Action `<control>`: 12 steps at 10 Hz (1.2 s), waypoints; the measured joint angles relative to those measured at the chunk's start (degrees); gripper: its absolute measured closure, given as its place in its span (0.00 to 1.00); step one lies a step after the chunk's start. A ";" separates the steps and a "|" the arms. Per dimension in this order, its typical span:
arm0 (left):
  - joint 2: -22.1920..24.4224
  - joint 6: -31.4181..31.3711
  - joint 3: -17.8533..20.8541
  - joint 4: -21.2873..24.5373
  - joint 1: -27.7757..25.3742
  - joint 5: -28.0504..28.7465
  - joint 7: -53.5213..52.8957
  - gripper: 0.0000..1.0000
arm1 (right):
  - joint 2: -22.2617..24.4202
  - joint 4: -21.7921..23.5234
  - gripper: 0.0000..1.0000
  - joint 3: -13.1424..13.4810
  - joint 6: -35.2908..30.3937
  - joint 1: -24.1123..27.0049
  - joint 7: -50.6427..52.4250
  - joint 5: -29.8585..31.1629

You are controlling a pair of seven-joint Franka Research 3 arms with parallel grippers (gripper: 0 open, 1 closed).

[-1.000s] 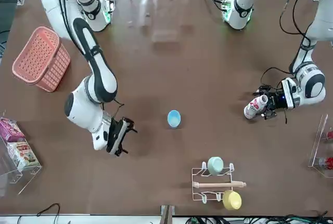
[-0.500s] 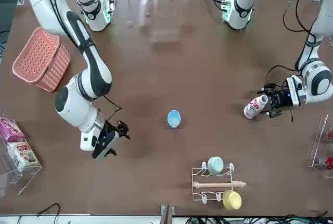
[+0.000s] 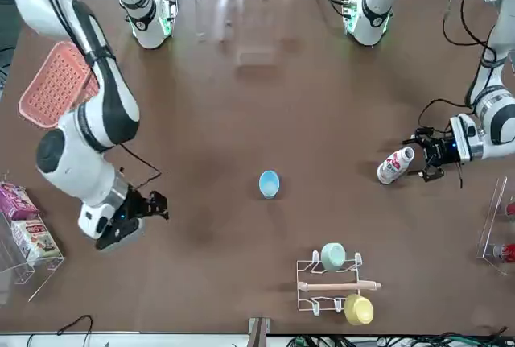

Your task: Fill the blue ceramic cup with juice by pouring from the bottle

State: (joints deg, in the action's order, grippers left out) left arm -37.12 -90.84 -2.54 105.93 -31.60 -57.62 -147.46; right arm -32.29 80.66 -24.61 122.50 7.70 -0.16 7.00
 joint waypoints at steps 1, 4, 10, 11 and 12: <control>0.53 -0.05 0.28 -1.01 -0.05 1.36 1.52 0.00 | 0.51 -1.88 0.00 -0.02 -4.00 0.67 -3.12 1.98; 3.78 -0.56 0.47 -4.19 -0.28 9.03 9.25 0.00 | 0.95 -9.84 0.00 0.42 -16.65 4.23 -6.27 3.01; 14.58 -14.65 -9.84 -7.01 1.63 23.05 42.58 0.00 | 4.73 -13.84 0.00 0.67 -27.27 10.11 -12.13 3.14; 15.91 -16.97 -10.70 -7.03 3.79 25.33 48.95 0.00 | 5.28 -14.84 0.00 0.67 -29.14 10.10 -13.20 3.16; 17.08 -19.79 -10.80 -7.04 6.99 27.81 55.73 0.00 | 5.84 -15.52 0.00 0.72 -30.01 10.20 -13.65 3.18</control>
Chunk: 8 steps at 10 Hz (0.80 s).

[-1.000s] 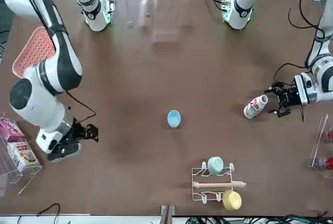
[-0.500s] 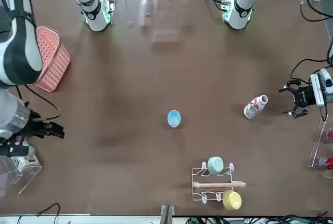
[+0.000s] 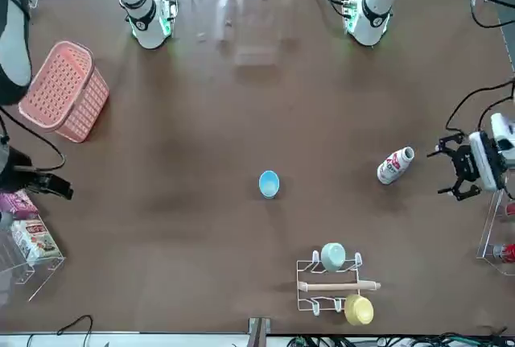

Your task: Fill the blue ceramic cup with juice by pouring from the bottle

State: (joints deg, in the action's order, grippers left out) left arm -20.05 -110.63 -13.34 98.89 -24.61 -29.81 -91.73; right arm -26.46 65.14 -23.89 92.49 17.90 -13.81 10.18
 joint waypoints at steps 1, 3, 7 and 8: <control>1.10 -2.72 -0.06 -0.07 3.21 3.21 6.90 0.00 | 0.82 -0.25 0.00 0.13 -0.79 0.27 -0.13 0.00; 2.53 -4.30 0.05 -1.08 8.03 8.90 18.77 0.00 | 3.77 -0.28 0.00 5.77 -2.00 -3.68 -0.18 -1.31; 2.81 -2.11 0.16 -6.63 14.32 21.80 46.17 0.00 | 15.31 10.01 0.00 20.14 -3.68 -14.30 1.43 -5.54; 3.09 -0.88 0.16 -7.19 15.53 22.36 53.20 0.00 | 17.48 13.24 0.00 20.34 -3.66 -14.38 1.74 -5.63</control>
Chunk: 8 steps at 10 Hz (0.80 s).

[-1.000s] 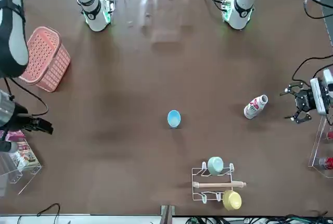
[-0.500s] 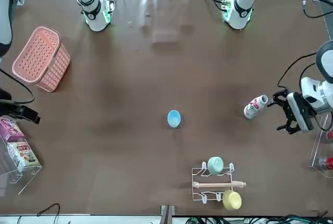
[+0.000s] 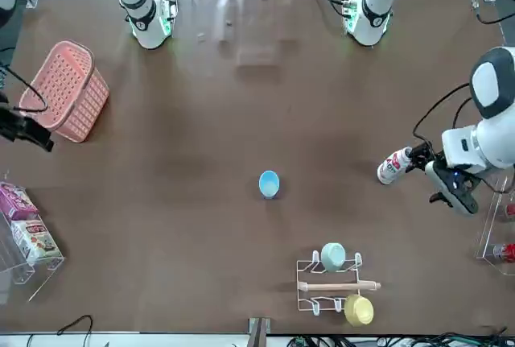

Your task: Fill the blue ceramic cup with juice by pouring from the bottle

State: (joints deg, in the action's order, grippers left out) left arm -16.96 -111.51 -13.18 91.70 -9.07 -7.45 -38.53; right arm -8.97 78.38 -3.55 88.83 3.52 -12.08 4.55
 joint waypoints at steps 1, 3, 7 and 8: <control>0.71 0.53 0.00 -0.20 0.41 0.79 6.05 0.00 | 1.54 2.62 0.00 0.01 0.12 -0.22 0.15 -0.04; 3.30 0.59 0.13 -0.55 0.22 1.63 14.29 0.00 | 3.19 4.59 0.00 0.03 0.16 -1.14 0.23 -0.09; 6.75 5.00 0.21 -3.04 0.15 3.58 24.56 0.00 | 4.95 5.42 0.00 0.28 0.16 -4.03 0.24 -1.38; 6.80 7.85 -0.05 -5.04 0.23 5.54 29.09 0.00 | 4.95 5.45 0.00 0.36 0.21 -4.03 0.25 -1.52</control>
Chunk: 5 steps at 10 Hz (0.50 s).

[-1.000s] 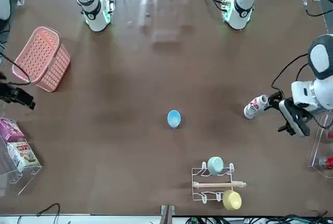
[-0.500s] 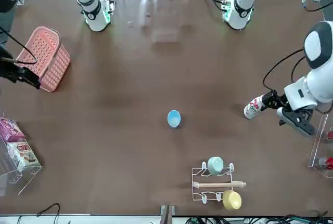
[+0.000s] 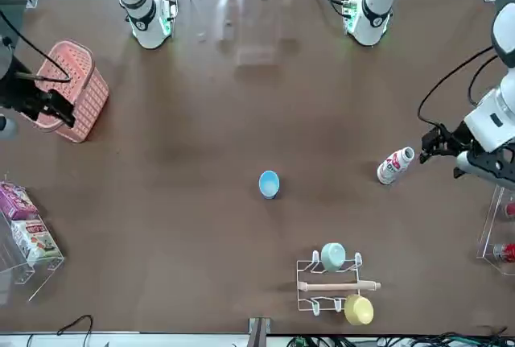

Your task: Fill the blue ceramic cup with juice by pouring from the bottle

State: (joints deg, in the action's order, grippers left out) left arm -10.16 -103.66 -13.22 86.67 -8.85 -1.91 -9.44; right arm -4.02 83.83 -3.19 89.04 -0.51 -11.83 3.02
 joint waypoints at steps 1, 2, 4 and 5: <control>0.12 1.81 -0.22 -1.31 0.07 0.94 2.21 0.00 | 0.00 0.03 0.00 0.10 0.18 0.00 0.00 -0.04; 0.49 3.62 -0.31 -1.93 0.08 1.43 2.97 0.00 | 0.00 0.06 0.00 0.16 0.33 0.00 0.00 -0.07; 1.73 6.37 -0.22 -2.41 -0.11 2.71 3.17 0.00 | 0.00 0.13 0.00 0.18 0.49 0.00 0.00 -0.15; 2.02 6.80 -0.03 -2.43 -0.16 2.76 3.17 0.00 | 0.00 0.14 0.00 0.18 0.53 0.00 0.00 -0.37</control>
State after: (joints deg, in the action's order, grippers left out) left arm -8.14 -96.86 -13.26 84.23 -9.01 0.85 -6.27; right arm -4.02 83.96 -3.00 89.57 -0.51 -11.83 2.65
